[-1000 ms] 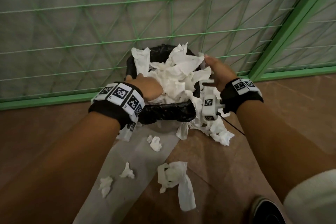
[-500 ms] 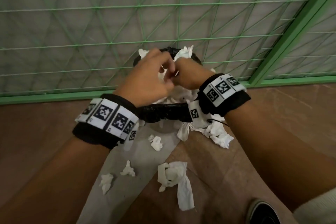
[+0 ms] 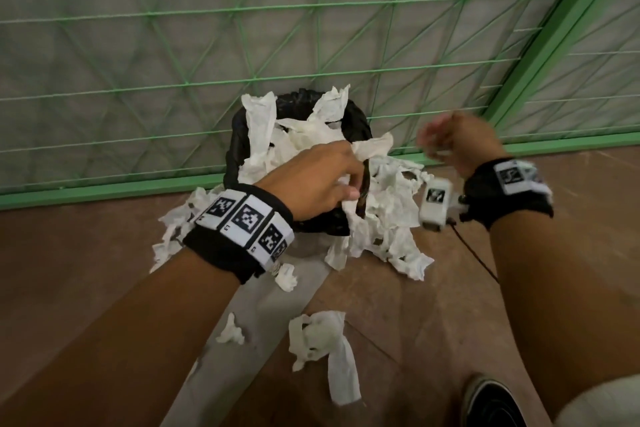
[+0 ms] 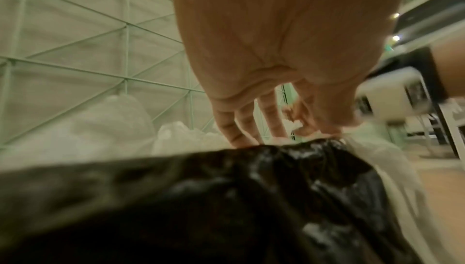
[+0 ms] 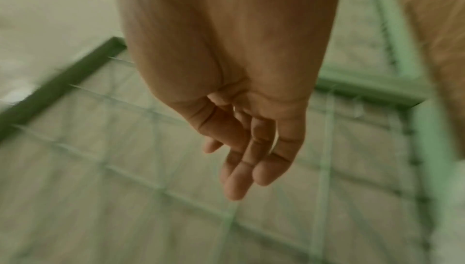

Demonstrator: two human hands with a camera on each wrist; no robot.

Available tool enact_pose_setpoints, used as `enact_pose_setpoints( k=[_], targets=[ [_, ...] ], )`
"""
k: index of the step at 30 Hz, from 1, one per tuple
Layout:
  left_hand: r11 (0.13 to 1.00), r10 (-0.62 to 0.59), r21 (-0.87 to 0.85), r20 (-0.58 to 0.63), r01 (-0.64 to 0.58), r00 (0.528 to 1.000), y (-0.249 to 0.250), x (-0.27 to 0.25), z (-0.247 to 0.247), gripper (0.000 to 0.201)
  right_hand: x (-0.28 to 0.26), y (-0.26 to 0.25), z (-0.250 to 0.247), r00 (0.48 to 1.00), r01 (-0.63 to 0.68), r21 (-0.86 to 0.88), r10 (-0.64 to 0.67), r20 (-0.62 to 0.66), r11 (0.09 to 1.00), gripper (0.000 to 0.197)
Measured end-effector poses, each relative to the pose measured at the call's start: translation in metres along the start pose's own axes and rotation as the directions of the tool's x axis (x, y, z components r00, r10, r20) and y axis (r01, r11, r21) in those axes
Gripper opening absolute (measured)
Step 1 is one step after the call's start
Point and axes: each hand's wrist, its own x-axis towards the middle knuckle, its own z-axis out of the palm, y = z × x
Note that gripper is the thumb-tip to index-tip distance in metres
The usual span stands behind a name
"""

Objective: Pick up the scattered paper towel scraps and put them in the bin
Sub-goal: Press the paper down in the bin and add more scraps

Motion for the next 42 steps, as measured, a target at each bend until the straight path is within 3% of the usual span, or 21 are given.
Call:
enact_pose_setpoints(
  k=[2,3,5,7,9,11,14,16,17,20,24,27,29,31,33,35,37,38,40,41,42],
  targets=[
    [0.999,-0.031,-0.039,-0.01,0.03,0.999,-0.002,0.003,0.001,0.007,0.015,0.063,-0.012,0.974,-0.194,-0.382,0.224,0.034,0.903,0.012],
    [0.998,-0.04,-0.053,-0.004,0.039,0.999,-0.002,0.003,0.002,0.007,0.019,0.093,-0.015,0.946,-0.226,-0.602,0.319,0.051,0.766,0.016],
    [0.992,-0.068,-0.107,0.0,0.068,0.998,-0.003,0.003,0.002,0.006,0.013,0.142,-0.015,0.914,-0.168,-0.862,0.403,0.044,0.478,0.068],
    [0.981,-0.101,-0.167,0.004,0.1,0.995,-0.003,0.005,0.002,0.006,-0.009,0.172,0.001,0.906,-0.135,-0.892,0.418,0.064,0.431,0.105],
    [0.974,-0.114,-0.195,0.029,0.117,0.993,-0.002,0.008,0.001,0.011,-0.024,0.19,0.021,0.942,-0.101,-0.882,0.329,0.063,0.46,0.115],
    [0.971,-0.119,-0.204,0.031,0.123,0.992,-0.002,0.01,-0.002,0.015,-0.028,0.195,0.035,0.975,-0.057,-0.912,0.22,0.038,0.407,0.098],
    [0.992,-0.12,0.024,-0.192,0.127,0.974,-0.011,0.012,-0.011,0.024,-0.021,0.189,0.043,0.996,0.062,-0.962,0.048,0.078,0.267,0.041],
    [0.93,-0.14,0.287,-0.302,0.23,0.943,-0.022,0.012,-0.018,0.029,-0.018,0.18,0.044,0.996,0.085,-0.955,-0.003,0.088,0.283,0.015],
    [0.886,-0.188,0.361,-0.294,0.291,0.937,-0.027,0.012,-0.02,0.026,-0.013,0.177,0.041,0.997,0.078,-0.949,-0.007,0.08,0.304,0.01],
    [0.797,-0.381,0.452,-0.138,0.401,0.914,-0.036,0.013,-0.015,0.022,-0.003,0.154,0.027,0.999,0.033,-0.926,-0.012,0.031,0.376,0.018],
    [0.8,-0.501,0.447,0.132,0.4,0.855,-0.037,0.014,-0.006,0.019,0.005,0.104,0.012,0.989,0.133,-0.91,-0.117,0.094,0.393,0.03],
    [0.76,-0.559,0.498,0.171,0.418,0.811,-0.03,0.014,-0.014,0.027,0.0,0.052,0.012,0.982,0.191,-0.843,-0.111,0.156,0.504,0.025],
    [0.766,-0.539,0.47,0.096,0.439,0.837,-0.028,0.009,-0.024,0.02,-0.01,0.012,0.016,0.968,0.239,-0.762,-0.212,0.136,0.602,0.023],
    [0.81,-0.492,0.362,-0.005,0.461,0.87,-0.031,-0.001,-0.036,0.029,-0.023,-0.026,0.021,0.955,0.264,-0.623,-0.288,0.065,0.736,0.03],
    [0.859,-0.448,0.168,-0.209,0.483,0.869,-0.038,-0.017,-0.049,0.045,-0.037,-0.064,0.028,0.924,0.334,-0.587,-0.381,0.048,0.738,0.031],
    [0.885,-0.432,-0.058,-0.474,0.463,0.767,-0.05,-0.038,-0.062,0.051,-0.057,-0.102,0.038,0.852,0.452,-0.577,-0.52,0.055,0.68,0.033],
    [0.85,-0.517,-0.298,-0.633,0.435,0.576,-0.077,-0.059,-0.067,0.048,-0.078,-0.132,0.051,0.777,0.552,-0.549,-0.626,0.066,0.627,0.03],
    [0.804,-0.589,-0.4,-0.642,0.441,0.491,-0.091,-0.069,-0.066,0.045,-0.084,-0.143,0.058,0.744,0.591,-0.559,-0.66,0.102,0.581,0.027],
    [0.667,-0.737,-0.504,-0.556,0.548,0.385,-0.129,-0.088,-0.05,0.035,-0.101,-0.155,0.079,0.705,0.649,-0.572,-0.679,0.204,0.502,0.027],
    [0.597,-0.793,-0.504,-0.488,0.624,0.364,-0.147,-0.096,-0.035,0.031,-0.106,-0.156,0.091,0.709,0.663,-0.543,-0.666,0.234,0.515,0.027],
    [0.556,-0.823,-0.473,-0.427,0.684,0.374,-0.164,-0.103,-0.018,0.03,-0.107,-0.151,0.105,0.707,0.674,-0.526,-0.661,0.254,0.519,0.027]
  ],
)
